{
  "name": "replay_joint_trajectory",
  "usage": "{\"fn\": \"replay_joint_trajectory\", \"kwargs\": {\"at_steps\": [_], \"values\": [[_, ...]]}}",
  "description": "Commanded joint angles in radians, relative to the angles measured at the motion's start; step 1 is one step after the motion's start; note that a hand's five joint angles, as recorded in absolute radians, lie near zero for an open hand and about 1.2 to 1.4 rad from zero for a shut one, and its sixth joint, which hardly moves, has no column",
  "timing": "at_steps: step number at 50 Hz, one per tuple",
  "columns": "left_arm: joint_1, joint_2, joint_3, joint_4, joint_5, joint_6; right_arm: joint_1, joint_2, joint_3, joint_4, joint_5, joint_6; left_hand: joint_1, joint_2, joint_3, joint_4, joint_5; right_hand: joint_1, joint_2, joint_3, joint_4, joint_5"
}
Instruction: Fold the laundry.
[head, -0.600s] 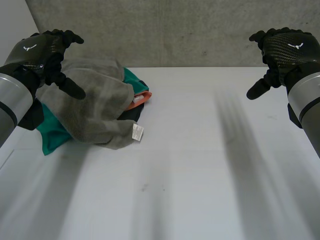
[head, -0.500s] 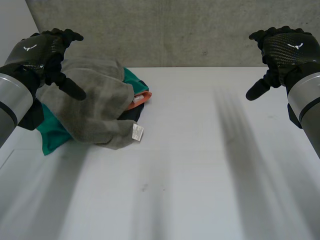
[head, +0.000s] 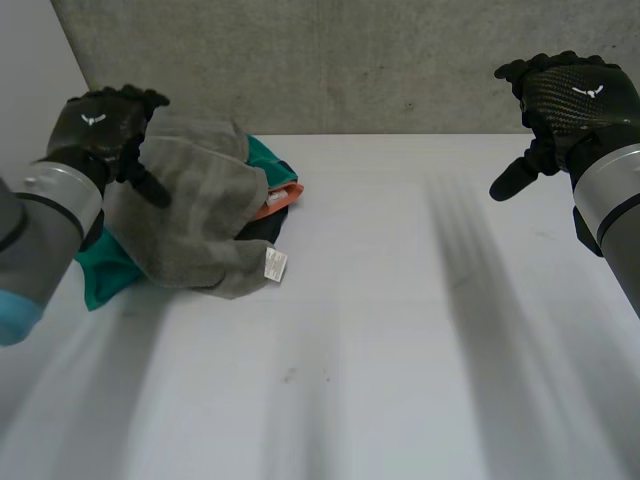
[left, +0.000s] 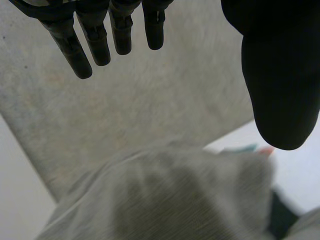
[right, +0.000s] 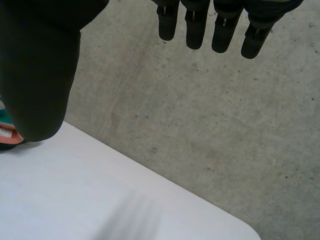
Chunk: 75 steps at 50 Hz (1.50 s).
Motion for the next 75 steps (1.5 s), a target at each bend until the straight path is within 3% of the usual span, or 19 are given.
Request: {"fn": "replay_joint_trajectory", "kwargs": {"at_steps": [1,6,8,11,17,22,26,34,41,43,44,45,46,53,63,67,70,75], "values": [[0.064,-0.241,0.087,0.121,0.006,0.192,0.0,0.0,0.0,0.0,-0.001,0.0,0.071,0.063,0.063,0.071,0.061,-0.044,-0.028,-0.029,-0.027,-0.046],[0.068,-0.377,0.196,0.113,0.003,0.217,0.0,0.005,0.003,0.002,-0.003,0.0,0.211,0.204,0.204,0.211,0.202,-0.044,-0.028,-0.029,-0.027,-0.046],[0.069,-0.41,0.23,0.101,0.005,0.218,0.0,0.008,0.003,0.0,-0.003,0.0,0.512,0.505,0.505,0.513,0.503,-0.044,-0.028,-0.029,-0.027,-0.046],[0.068,-0.414,0.265,0.08,0.005,0.211,-0.001,0.008,0.001,0.0,-0.004,0.0,1.183,1.176,1.175,1.183,1.174,-0.044,-0.028,-0.029,-0.027,-0.046],[0.02,-0.3,0.312,0.032,-0.007,0.185,-0.013,0.008,-0.006,0.0,-0.011,-0.002,1.186,1.179,1.178,1.186,1.177,-0.044,-0.028,-0.029,-0.027,-0.046],[-0.084,-0.11,0.332,0.032,0.006,0.064,-0.015,0.002,-0.017,0.0,-0.03,-0.002,1.186,1.179,1.178,1.186,1.177,-0.044,-0.028,-0.029,-0.027,-0.046],[-0.184,-0.059,0.354,0.03,0.016,-0.05,-0.02,-0.003,-0.028,0.0,-0.046,-0.002,1.186,1.179,1.178,1.186,1.177,-0.044,-0.028,-0.029,-0.027,-0.046],[-0.445,-0.14,0.358,0.044,0.197,-0.269,-0.043,-0.028,-0.039,0.0,-0.047,-0.009,1.186,1.179,1.178,1.186,1.177,-0.044,-0.028,-0.029,-0.027,-0.046],[-0.483,-0.38,0.426,0.05,0.194,-0.299,-0.069,-0.029,-0.039,0.002,-0.049,-0.009,1.186,1.179,1.178,1.186,1.177,-0.044,-0.028,-0.029,-0.027,-0.046],[-0.483,-0.426,0.438,0.017,0.194,-0.288,-0.069,-0.029,-0.039,0.002,-0.049,-0.009,1.076,1.069,1.068,1.076,1.067,-0.044,-0.028,-0.029,-0.027,-0.046],[-0.483,-0.44,0.443,-0.008,0.194,-0.277,-0.067,-0.029,-0.039,0.002,-0.049,-0.009,0.775,0.768,0.768,0.776,0.766,-0.044,-0.028,-0.029,-0.027,-0.046],[-0.488,-0.456,0.447,-0.054,0.189,-0.25,-0.067,-0.029,-0.039,0.003,-0.049,-0.009,0.209,0.201,0.201,0.209,0.199,-0.044,-0.028,-0.029,-0.027,-0.046],[-0.488,-0.457,0.451,-0.077,0.186,-0.233,-0.067,-0.029,-0.039,0.003,-0.049,-0.009,-0.03,-0.037,-0.037,-0.03,-0.039,-0.044,-0.028,-0.029,-0.027,-0.046],[-0.446,-0.372,0.437,-0.163,0.18,-0.119,-0.064,-0.022,-0.04,0.014,-0.061,-0.019,-0.012,-0.019,-0.019,-0.011,-0.021,-0.044,-0.028,-0.029,-0.027,-0.046],[-0.278,-0.249,0.323,-0.125,0.184,-0.067,-0.055,0.06,-0.037,0.126,-0.165,-0.131,0.015,0.008,0.007,0.015,0.006,-0.044,-0.028,-0.029,-0.027,-0.046],[-0.212,-0.336,0.329,-0.106,0.183,0.052,-0.05,0.116,-0.026,0.163,-0.17,-0.166,0.029,0.022,0.022,0.03,0.02,-0.044,-0.028,-0.029,-0.027,-0.046],[-0.151,-0.464,0.386,-0.106,0.181,0.236,-0.044,0.164,0.01,0.165,-0.162,-0.175,0.038,0.031,0.031,0.038,0.029,-0.044,-0.028,-0.029,-0.027,-0.046],[-0.091,-0.595,0.476,-0.106,0.187,0.41,-0.026,0.19,0.082,0.142,-0.167,-0.175,0.047,0.04,0.04,0.047,0.038,-0.044,-0.028,-0.029,-0.027,-0.046]]}}
